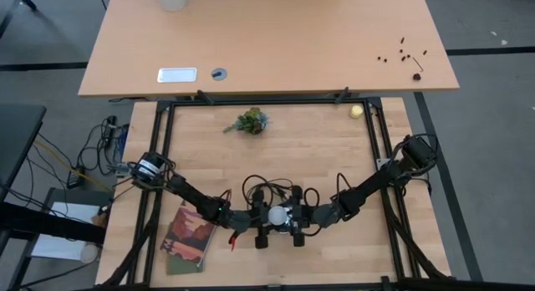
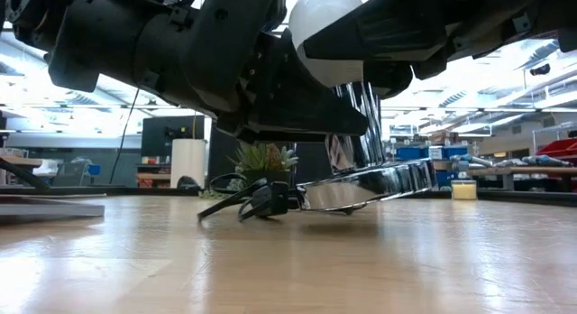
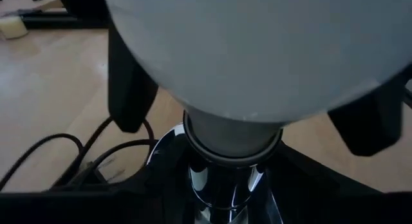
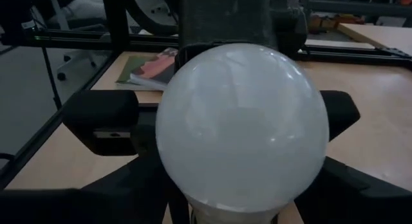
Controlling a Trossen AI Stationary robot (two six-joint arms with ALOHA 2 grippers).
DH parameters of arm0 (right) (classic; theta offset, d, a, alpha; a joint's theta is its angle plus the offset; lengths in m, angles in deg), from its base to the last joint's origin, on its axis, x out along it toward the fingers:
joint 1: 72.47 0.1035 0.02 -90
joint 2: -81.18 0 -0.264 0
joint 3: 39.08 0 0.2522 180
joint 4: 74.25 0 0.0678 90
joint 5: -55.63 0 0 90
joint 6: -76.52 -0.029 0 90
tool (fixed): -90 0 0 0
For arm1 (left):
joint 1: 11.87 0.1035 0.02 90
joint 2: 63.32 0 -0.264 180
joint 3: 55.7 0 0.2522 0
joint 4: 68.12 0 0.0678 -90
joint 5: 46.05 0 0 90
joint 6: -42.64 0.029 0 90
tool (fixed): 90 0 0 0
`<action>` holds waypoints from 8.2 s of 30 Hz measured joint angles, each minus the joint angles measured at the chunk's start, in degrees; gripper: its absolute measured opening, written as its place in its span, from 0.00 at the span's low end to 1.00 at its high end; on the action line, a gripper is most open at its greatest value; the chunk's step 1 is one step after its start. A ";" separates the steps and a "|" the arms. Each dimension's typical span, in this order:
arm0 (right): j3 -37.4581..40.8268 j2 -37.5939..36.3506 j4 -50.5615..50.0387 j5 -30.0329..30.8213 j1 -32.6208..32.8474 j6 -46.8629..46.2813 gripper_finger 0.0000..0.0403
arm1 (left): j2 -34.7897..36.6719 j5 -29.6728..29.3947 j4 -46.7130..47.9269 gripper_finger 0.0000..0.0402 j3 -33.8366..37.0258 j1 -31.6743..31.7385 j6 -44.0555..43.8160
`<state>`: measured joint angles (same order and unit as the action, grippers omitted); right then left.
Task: Screw lightbulb
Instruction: Insert the white lightbulb into the lamp socket, then remove the white lightbulb from the lamp socket
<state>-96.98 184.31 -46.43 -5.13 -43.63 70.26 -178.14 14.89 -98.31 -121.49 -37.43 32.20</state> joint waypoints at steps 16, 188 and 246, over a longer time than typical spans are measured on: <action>0.00 0.04 0.42 6.21 1.87 0.17 0.57 | 0.18 -0.06 0.12 0.47 -0.04 -0.04 -3.35; 3.09 -34.84 -57.30 -14.02 -8.96 -14.43 0.86 | 20.44 10.79 69.36 0.58 -3.04 7.85 -10.93; 5.35 -36.06 -44.99 -18.04 -18.89 6.52 0.86 | 47.21 -21.96 40.81 0.55 23.44 -17.18 -28.85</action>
<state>-91.63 148.25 -91.43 -23.17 -62.52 76.77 -130.93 -7.08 -57.49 -98.05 -54.61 3.34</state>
